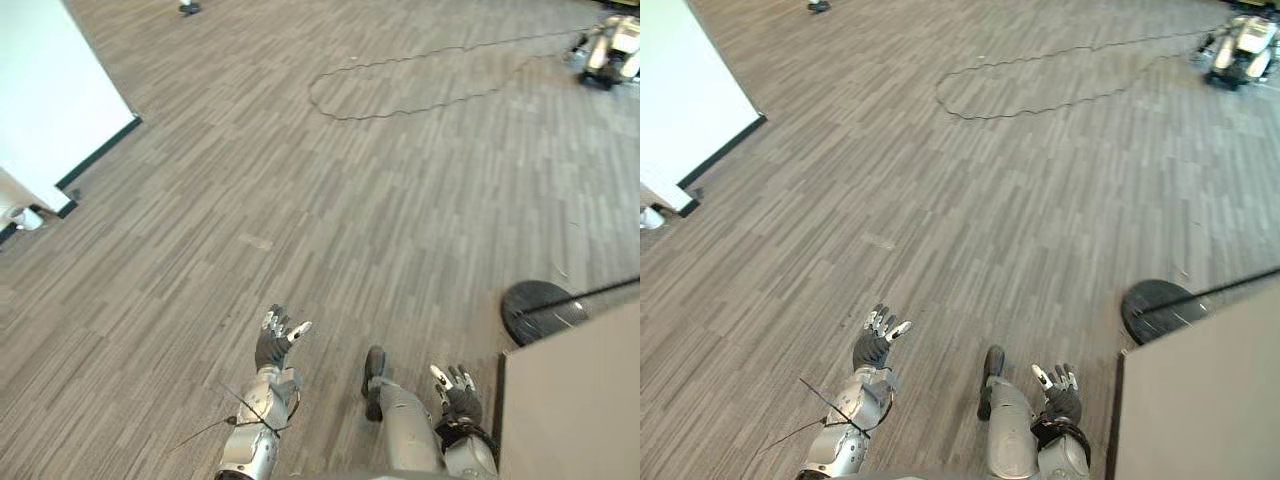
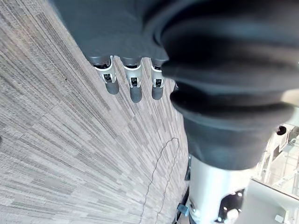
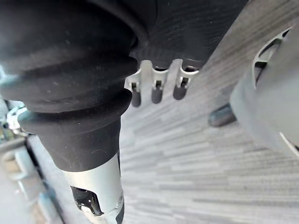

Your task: Organize washtable

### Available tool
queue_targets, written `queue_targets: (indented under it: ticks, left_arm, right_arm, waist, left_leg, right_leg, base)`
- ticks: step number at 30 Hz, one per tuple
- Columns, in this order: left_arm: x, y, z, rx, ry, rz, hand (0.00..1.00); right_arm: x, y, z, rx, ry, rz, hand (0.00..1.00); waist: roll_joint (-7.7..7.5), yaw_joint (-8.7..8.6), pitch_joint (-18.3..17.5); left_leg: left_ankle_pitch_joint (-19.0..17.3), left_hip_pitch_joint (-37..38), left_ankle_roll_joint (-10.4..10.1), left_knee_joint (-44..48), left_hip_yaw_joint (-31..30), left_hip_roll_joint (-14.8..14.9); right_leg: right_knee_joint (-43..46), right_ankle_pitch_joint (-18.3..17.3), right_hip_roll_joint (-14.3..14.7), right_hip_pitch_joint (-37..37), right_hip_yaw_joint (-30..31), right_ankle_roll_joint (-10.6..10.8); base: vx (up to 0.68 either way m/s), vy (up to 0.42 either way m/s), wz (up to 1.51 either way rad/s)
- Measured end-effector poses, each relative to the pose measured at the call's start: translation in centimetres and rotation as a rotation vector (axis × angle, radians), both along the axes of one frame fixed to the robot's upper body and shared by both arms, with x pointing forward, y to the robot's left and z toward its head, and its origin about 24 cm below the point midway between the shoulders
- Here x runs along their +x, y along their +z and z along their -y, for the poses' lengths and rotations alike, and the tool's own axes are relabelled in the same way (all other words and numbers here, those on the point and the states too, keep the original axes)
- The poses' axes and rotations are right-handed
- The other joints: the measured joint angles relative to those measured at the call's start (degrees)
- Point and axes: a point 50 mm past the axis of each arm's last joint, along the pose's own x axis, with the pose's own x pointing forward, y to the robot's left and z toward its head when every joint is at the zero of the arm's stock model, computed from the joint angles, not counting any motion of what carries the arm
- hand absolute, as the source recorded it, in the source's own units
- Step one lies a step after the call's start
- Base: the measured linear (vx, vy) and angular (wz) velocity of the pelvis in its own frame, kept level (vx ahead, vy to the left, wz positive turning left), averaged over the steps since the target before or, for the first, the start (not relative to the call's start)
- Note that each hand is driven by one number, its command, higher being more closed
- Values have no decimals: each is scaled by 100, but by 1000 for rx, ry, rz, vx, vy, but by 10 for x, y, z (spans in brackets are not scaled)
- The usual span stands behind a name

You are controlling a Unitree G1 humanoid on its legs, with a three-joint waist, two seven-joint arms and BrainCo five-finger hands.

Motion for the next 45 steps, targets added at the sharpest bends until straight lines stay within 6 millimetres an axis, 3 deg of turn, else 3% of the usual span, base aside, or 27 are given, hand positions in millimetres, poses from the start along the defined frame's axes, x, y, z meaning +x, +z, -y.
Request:
queue_targets:
  ticks: [2,4,6,7,8,9,10,12,13,15,16,18,20,23,24,25,27,28,30,32,33,34,35,37,38,41,45]
  left_arm:
    - [-6,-4,10,-16,-44,-23,0]
    - [-8,-4,19,-57,-47,-27,0]
    - [-3,0,25,-77,-60,-6,0]
    - [0,2,25,-82,-51,-1,0]
    - [0,2,24,-82,-45,0,0]
    - [1,2,22,-82,-36,0,0]
    - [2,2,21,-80,-35,3,0]
    - [3,6,18,-76,-19,19,0]
    - [3,8,15,-77,-5,26,0]
    - [6,13,6,-81,60,53,0]
    - [5,14,1,-87,96,59,0]
    - [-3,10,-7,-93,150,38,0]
    - [-12,5,-9,-90,165,11,0]
    - [-18,3,-6,-100,159,-4,0]
    - [-17,4,-8,-90,151,4,0]
    - [-16,5,-16,-60,146,13,0]
    - [-11,8,-28,-26,153,33,0]
    - [-9,9,-33,-5,152,42,0]
    - [-1,14,-34,23,132,70,0]
    - [10,21,-33,41,113,113,0]
    - [16,24,-33,43,108,131,0]
    - [17,24,-33,46,106,131,0]
    - [19,21,-31,48,94,117,0]
    - [14,16,-31,47,92,98,0]
    - [8,10,-27,44,95,67,0]
    - [-5,-1,-22,21,92,18,0]
    - [-22,-20,-31,58,91,-80,0]
  right_arm:
    - [4,5,1,-3,-9,27,0]
    - [8,14,11,-34,-29,71,0]
    - [14,23,15,-59,-28,114,0]
    - [17,24,18,-74,-31,119,0]
    - [18,24,20,-79,-36,117,0]
    - [18,25,23,-91,-44,115,0]
    - [18,25,24,-94,-44,112,0]
    - [16,21,24,-105,-23,86,0]
    - [14,19,23,-107,-13,74,0]
    - [17,18,21,-119,11,71,0]
    - [19,19,18,-123,33,73,0]
    - [20,19,14,-131,70,74,0]
    - [22,19,10,-133,98,78,0]
    - [21,18,18,-158,103,64,0]
    - [17,10,16,-142,105,25,0]
    - [9,4,7,-110,107,-1,0]
    - [5,0,-6,-64,119,-10,0]
    - [9,1,-14,-46,133,3,0]
    - [10,1,-18,-32,136,8,0]
    - [10,1,-19,-28,147,13,0]
    - [10,1,-19,-27,150,17,0]
    - [9,0,-19,-26,149,15,0]
    - [6,-1,-14,-39,145,0,0]
    - [8,-4,-13,-40,146,-11,0]
    - [5,-6,-7,-51,136,-27,0]
    - [-4,-10,5,-93,128,-71,0]
    - [-11,-22,3,-148,184,-164,0]
  waist:
    - [65,-23,18]
    - [200,39,13]
    - [156,145,26]
    - [66,163,33]
    - [29,165,30]
    - [-5,200,42]
    - [-25,241,53]
    - [-22,311,55]
    - [-24,317,55]
    - [-34,457,62]
    - [-33,497,62]
    - [-2,620,69]
    - [51,648,15]
    - [271,627,-142]
    - [235,625,-201]
    - [11,579,-301]
    - [-216,631,-342]
    - [-276,597,-333]
    - [-209,566,-287]
    - [-159,516,-266]
    - [-136,472,-253]
    - [-165,453,-267]
    - [-111,436,-276]
    - [-61,461,-187]
    - [42,441,-136]
    - [295,451,-231]
    - [170,582,-401]
  left_leg:
    - [242,-470,-366,1856,248,667]
    - [1323,-1028,-505,4355,413,1688]
    - [1237,-1476,-360,5504,604,2184]
    - [1021,-1731,-22,5715,839,2352]
    - [922,-1874,87,5653,895,2391]
    - [804,-2138,261,5230,877,2388]
    - [782,-2244,258,4880,811,2341]
    - [785,-2598,207,2829,159,2070]
    - [799,-2649,185,2266,-48,1982]
    - [988,-2921,-121,914,-746,1831]
    - [1112,-3033,-328,535,-1174,1819]
    - [1170,-3033,-435,612,-1830,1860]
    - [1161,-2990,-419,866,-2044,1838]
    - [1183,-2806,-357,839,-1909,1565]
    - [1196,-2656,-275,778,-1598,1442]
    - [1137,-2504,-172,582,-1257,1213]
    - [1141,-2117,-61,282,-625,1001]
    - [1121,-1896,-11,207,-393,917]
    - [1079,-1563,60,120,-255,929]
    - [1062,-1451,87,71,-230,976]
    - [1048,-1436,101,13,-277,995]
    - [1039,-1438,93,2,-277,952]
    - [960,-1419,30,46,-303,957]
    - [850,-1622,-4,475,-285,941]
    - [850,-1478,-13,179,-282,932]
    - [1441,-1548,-13,-284,-324,1048]
    - [1357,-1540,66,-461,-376,886]
  right_leg:
    - [5,104,208,402,-204,-73]
    - [-40,-308,827,1088,-60,-192]
    - [-343,-463,1127,1648,221,-205]
    - [-565,-495,1182,1966,398,-207]
    - [-690,-507,1185,2102,465,-193]
    - [-887,-535,1187,2357,622,-148]
    - [-975,-540,1185,2452,694,-137]
    - [-1191,-551,1195,2740,835,-114]
    - [-1203,-573,1194,2770,869,-78]
    - [-1213,-703,1228,2820,1178,4]
    - [-1208,-766,1277,2860,1373,76]
    - [-1158,-906,1408,2999,1883,274]
    - [-1043,-1047,1456,2993,2358,387]
    - [-659,-1397,1481,2699,3164,639]
    - [-294,-1625,1398,2527,3455,758]
    - [21,-1790,1133,2313,3578,932]
    - [581,-1848,893,1969,3450,1068]
    - [953,-1814,784,1804,3199,1218]
    - [1401,-1858,742,1559,2573,1411]
    - [988,-1848,799,1479,2120,1152]
    - [201,-1574,957,1491,1998,868]
    - [-361,-1218,1007,1554,2004,777]
    - [-824,-472,1058,1779,1947,473]
    - [-938,-397,938,1920,2064,428]
    - [-946,-397,890,2111,2074,428]
    - [-1122,-496,925,2551,2001,576]
    - [-1358,-553,768,2590,1979,672]
  base:
    - [697,-328,-49]
    - [640,-236,-76]
    - [621,-155,-86]
    - [590,-119,-76]
    - [428,-66,-59]
    - [424,-61,-44]
    - [397,-41,-51]
    - [356,-1,-29]
    - [314,56,-27]
    - [304,119,-62]
    - [257,140,-76]
    - [240,229,-124]
    - [221,315,-150]
    - [212,415,-158]
    - [230,466,-135]
    - [263,511,-125]
    - [242,400,-130]
    - [143,222,-131]
    - [140,175,-83]
    - [181,112,-31]
    - [167,30,3]
    - [232,25,9]
    - [256,54,1]
    - [219,43,-14]
    - [153,58,-3]
    - [100,94,12]
    - [22,81,11]
